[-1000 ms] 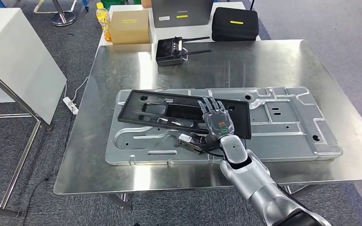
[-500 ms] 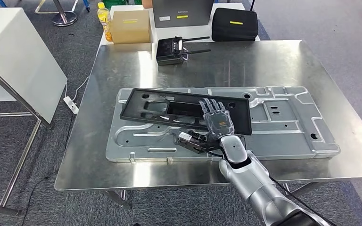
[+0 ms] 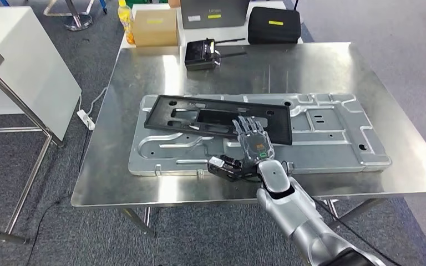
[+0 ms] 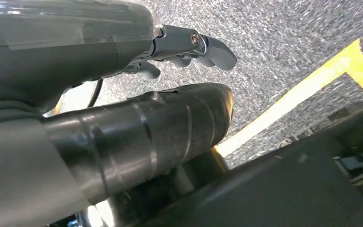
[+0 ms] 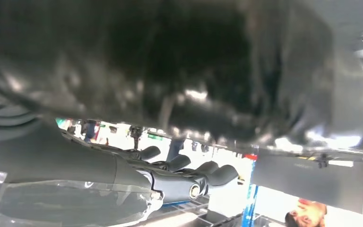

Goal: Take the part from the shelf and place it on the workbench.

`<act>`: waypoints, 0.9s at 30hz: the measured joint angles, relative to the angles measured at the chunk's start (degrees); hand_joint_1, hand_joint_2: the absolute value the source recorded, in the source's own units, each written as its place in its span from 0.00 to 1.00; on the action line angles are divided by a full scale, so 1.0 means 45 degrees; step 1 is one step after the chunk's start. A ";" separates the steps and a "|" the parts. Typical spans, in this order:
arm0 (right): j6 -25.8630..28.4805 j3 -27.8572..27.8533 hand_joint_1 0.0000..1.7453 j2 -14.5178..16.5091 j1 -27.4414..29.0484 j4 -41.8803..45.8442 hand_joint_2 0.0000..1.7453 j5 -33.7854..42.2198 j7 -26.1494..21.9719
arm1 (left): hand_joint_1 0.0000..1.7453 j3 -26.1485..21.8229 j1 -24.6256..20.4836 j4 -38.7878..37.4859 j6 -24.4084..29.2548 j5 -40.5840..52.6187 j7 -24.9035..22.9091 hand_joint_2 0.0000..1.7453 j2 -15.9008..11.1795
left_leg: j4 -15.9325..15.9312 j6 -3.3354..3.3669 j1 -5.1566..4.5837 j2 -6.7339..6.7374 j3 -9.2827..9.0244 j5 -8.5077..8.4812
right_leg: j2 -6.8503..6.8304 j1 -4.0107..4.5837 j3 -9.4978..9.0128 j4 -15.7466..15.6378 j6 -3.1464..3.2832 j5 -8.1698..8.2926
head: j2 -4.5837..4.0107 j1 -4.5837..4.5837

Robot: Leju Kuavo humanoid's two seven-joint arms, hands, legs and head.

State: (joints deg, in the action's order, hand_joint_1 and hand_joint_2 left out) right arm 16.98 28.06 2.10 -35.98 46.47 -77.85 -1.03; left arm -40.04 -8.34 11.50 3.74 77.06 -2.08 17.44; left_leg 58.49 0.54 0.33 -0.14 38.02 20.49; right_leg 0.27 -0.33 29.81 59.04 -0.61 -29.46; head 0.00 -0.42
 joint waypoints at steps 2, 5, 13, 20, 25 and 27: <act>-0.0034 0.0000 0.00 0.0017 -0.0007 -0.0002 0.00 -0.0002 0.0000 | 0.00 -0.0002 0.0011 0.0000 0.0000 -0.0006 -0.0002 0.00 0.0000 | 0.0061 -0.0137 0.0024 -0.0015 0.0147 0.0059 | -0.0039 -0.0038 0.0193 -0.0071 0.0210 0.0212 | 0.0000 0.0002; -0.0056 0.0000 0.00 0.0081 -0.0020 -0.0006 0.00 -0.0005 0.0000 | 0.00 -0.0006 0.0034 0.0000 0.0000 -0.0010 -0.0019 0.00 0.0000 | 0.1646 -0.0246 0.0055 -0.0021 0.0765 0.1684 | -0.0089 -0.0067 0.0700 -0.0120 0.0507 0.0687 | 0.0000 -0.0012; -0.0046 -0.0002 0.00 0.0113 -0.0033 -0.0069 0.00 0.0027 0.0000 | 0.00 -0.0006 -0.0025 0.0004 0.0007 -0.0078 -0.0007 0.00 -0.0007 | 0.0630 -0.0034 -0.0033 -0.0022 -0.1776 0.1891 | -0.0127 0.0061 0.1991 0.0025 0.0381 0.1728 | 0.0000 -0.0018; -0.0028 -0.0015 0.00 0.0131 -0.0050 -0.0075 0.00 0.0064 0.0000 | 0.00 -0.0008 -0.0048 0.0005 0.0010 -0.0089 0.0000 0.00 -0.0010 | -0.0407 0.0463 -0.0027 0.0103 -0.1674 0.1321 | -0.0058 -0.0031 0.2527 0.1176 -0.0133 0.0568 | 0.0000 0.0004; -0.0033 -0.0019 0.00 0.0130 -0.0013 -0.0097 0.00 0.0069 -0.0001 | 0.00 -0.0011 -0.0034 0.0005 0.0000 -0.0109 -0.0061 0.00 -0.0010 | -0.0263 0.0400 -0.0038 0.0124 -0.0593 0.0588 | -0.0064 -0.0154 0.2371 0.3468 -0.0324 -0.0049 | 0.0000 0.0007; 0.0000 -0.0019 0.00 0.0136 -0.0026 -0.0105 0.00 0.0068 -0.0007 | 0.00 -0.0011 -0.0040 0.0006 -0.0012 -0.0132 -0.0127 0.00 -0.0010 | -0.0122 0.0295 -0.0051 0.0114 -0.0236 0.0376 | -0.0059 -0.0179 0.1038 0.1901 -0.0301 0.0283 | 0.0000 0.0009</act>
State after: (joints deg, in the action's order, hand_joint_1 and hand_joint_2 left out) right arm 16.98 27.98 2.72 -36.10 46.00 -77.55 -1.06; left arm -40.09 -8.52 11.52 3.68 76.47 -2.65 17.40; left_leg 57.94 1.87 0.10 0.38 36.95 22.18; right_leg 0.01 -1.13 34.48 67.60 -1.97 -28.18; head 0.00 -0.38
